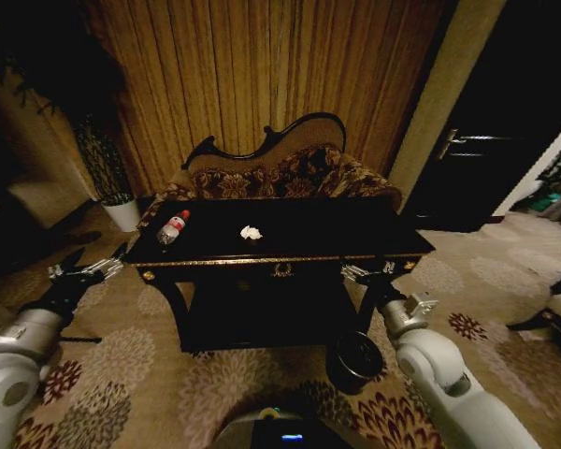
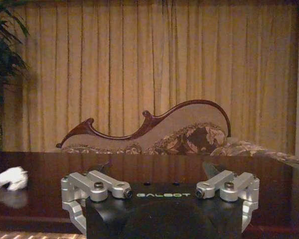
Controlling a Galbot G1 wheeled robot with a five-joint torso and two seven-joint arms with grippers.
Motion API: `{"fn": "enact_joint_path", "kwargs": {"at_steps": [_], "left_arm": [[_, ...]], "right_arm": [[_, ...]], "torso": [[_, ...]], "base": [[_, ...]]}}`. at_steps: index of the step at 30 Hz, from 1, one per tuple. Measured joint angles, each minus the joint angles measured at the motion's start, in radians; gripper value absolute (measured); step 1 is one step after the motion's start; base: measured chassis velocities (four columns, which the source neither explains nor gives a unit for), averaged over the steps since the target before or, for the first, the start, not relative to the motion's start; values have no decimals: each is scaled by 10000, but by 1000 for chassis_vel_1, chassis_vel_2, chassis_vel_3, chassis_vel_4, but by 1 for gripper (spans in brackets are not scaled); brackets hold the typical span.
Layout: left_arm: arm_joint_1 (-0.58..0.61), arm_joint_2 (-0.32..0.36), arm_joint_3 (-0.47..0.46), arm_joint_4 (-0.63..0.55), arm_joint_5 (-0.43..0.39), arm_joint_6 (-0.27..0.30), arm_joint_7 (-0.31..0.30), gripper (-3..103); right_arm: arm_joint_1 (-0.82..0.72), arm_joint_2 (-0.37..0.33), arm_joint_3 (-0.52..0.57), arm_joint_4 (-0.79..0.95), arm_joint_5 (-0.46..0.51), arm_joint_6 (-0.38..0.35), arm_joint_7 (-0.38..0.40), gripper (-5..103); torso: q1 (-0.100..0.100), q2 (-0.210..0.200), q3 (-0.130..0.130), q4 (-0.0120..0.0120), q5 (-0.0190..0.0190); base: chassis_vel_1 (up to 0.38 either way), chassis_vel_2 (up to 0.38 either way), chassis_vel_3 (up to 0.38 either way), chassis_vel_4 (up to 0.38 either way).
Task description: Move to the front of the table and place the trash on the table into the trash bin.
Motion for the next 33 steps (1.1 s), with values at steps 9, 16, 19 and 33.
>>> {"fn": "enact_joint_path", "kwargs": {"at_steps": [9, 16, 19, 33], "left_arm": [[8, -45, 91, 17, 29, -19, 4, 100], [83, -21, 22, 16, 29, -20, 9, 100], [122, -39, 18, 11, 60, -18, 8, 100], [207, -188, 442, -147, 427, -16, 18, 100]], "right_arm": [[35, 4, -131, 110, 61, 108, -3, 100], [-44, 34, -141, 143, 68, 180, -3, 100], [-21, -68, -157, 291, 68, 78, 32, 100], [783, -2274, -908, 1280, 3032, -1034, 314, 100]], "torso": [[12, -6, 3, -3, -1], [-15, 5, -7, -1, 2], [-15, 6, -7, -3, 0], [-5, 1, -3, -1, 1]], "base": [[-144, 141, 143, -152], [20, -31, -19, 23], [28, -23, -40, 36], [0, 0, 0, 0]]}}
